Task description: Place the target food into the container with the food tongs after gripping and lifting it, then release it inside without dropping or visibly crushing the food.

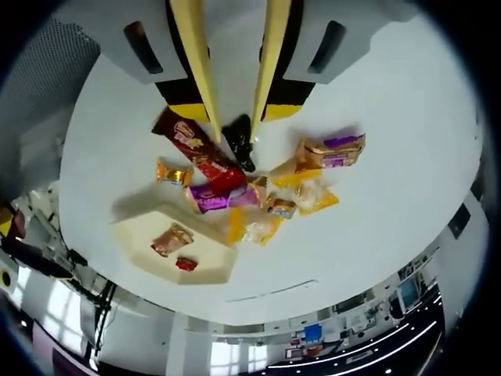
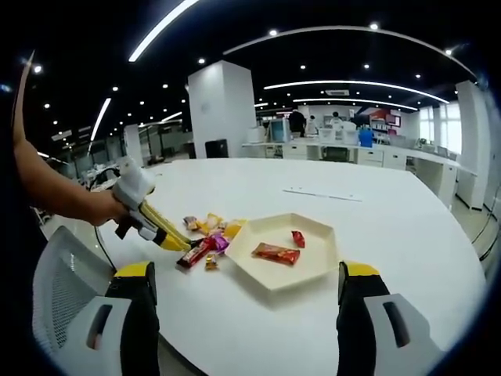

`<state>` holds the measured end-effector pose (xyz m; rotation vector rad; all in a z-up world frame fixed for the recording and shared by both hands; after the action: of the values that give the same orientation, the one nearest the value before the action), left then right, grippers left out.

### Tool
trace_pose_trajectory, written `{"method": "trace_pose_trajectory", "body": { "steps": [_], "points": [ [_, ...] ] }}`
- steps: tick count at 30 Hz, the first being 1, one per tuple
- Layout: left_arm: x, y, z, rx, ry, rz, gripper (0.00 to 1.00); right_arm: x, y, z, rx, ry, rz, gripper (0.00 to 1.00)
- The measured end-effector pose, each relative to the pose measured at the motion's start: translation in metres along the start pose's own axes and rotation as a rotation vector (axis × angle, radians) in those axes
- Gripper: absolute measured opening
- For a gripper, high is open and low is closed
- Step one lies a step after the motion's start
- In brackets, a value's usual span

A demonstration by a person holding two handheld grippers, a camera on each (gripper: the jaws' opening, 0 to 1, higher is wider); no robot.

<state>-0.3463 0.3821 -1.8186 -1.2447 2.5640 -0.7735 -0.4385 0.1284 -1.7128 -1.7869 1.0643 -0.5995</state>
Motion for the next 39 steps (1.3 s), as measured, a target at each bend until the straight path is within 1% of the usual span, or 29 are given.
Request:
{"method": "trace_pose_trajectory", "body": {
  "steps": [1, 2, 3, 7, 11, 13, 17, 21, 23, 24, 26, 29, 30, 32, 33, 36, 39],
  "points": [
    [0.000, -0.002, 0.001, 0.005, -0.003, -0.005, 0.24, 0.000, 0.000, 0.000, -0.001, 0.000, -0.001, 0.94],
    [-0.002, -0.002, 0.000, 0.009, -0.023, 0.015, 0.25, 0.000, 0.000, 0.000, -0.001, -0.002, -0.001, 0.94],
    [-0.002, -0.003, 0.000, 0.009, -0.026, 0.027, 0.26, -0.001, 0.000, 0.000, -0.001, -0.003, -0.002, 0.94],
    [-0.002, -0.002, 0.001, 0.012, -0.019, 0.037, 0.26, -0.001, 0.000, 0.000, -0.003, -0.004, 0.000, 0.94],
    [-0.003, -0.004, -0.001, 0.023, -0.005, 0.018, 0.27, 0.000, 0.001, 0.001, -0.007, -0.005, -0.001, 0.93],
    [-0.001, -0.005, -0.002, 0.023, 0.014, 0.017, 0.27, -0.001, 0.001, 0.001, -0.007, -0.005, -0.001, 0.93],
    [-0.005, -0.007, -0.001, 0.041, 0.030, -0.017, 0.27, -0.001, 0.001, 0.001, -0.011, -0.007, -0.004, 0.93],
    [-0.007, -0.007, 0.000, 0.040, 0.020, -0.022, 0.26, -0.001, 0.001, 0.001, -0.013, -0.008, -0.004, 0.93],
    [-0.006, -0.009, -0.001, 0.044, 0.016, -0.047, 0.26, -0.001, 0.002, 0.002, -0.017, -0.008, -0.006, 0.93],
    [-0.007, -0.010, 0.000, 0.046, 0.019, -0.045, 0.26, -0.002, 0.002, 0.002, -0.017, -0.008, -0.007, 0.93],
    [-0.006, -0.010, 0.000, 0.037, 0.006, -0.065, 0.24, -0.002, 0.002, 0.002, -0.018, -0.008, -0.006, 0.93],
    [-0.008, -0.009, 0.002, 0.029, -0.007, -0.066, 0.21, -0.002, 0.002, 0.002, -0.017, -0.007, -0.005, 0.93],
    [-0.009, -0.010, 0.000, 0.026, -0.017, -0.059, 0.21, -0.002, 0.002, 0.002, -0.018, -0.006, -0.006, 0.93],
    [-0.009, -0.009, 0.000, 0.017, -0.023, 0.018, 0.19, -0.001, 0.002, 0.002, -0.017, -0.005, -0.005, 0.93],
    [-0.009, -0.009, 0.000, 0.019, -0.025, 0.025, 0.19, -0.001, 0.002, 0.002, -0.016, -0.005, -0.004, 0.93],
    [-0.011, -0.010, 0.001, 0.017, -0.016, -0.010, 0.18, -0.001, 0.002, 0.001, -0.015, -0.003, -0.003, 0.93],
    [-0.012, -0.010, 0.000, 0.022, -0.022, -0.002, 0.18, 0.000, 0.002, 0.001, -0.015, -0.001, -0.003, 0.92]
  ]
}}
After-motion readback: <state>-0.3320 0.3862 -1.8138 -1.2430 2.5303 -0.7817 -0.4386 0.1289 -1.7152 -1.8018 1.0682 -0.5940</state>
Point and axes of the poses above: the point that each gripper's makers call its tool centre point, and the gripper's own axes: z roughly forward along the fingers, x roughly to its right, y roughly out of its underside, the point moved 3 cm from there along -z, roughly backward along the fingers, and after that the axes turned 7 degrees about -x, right-handed, at the moved point
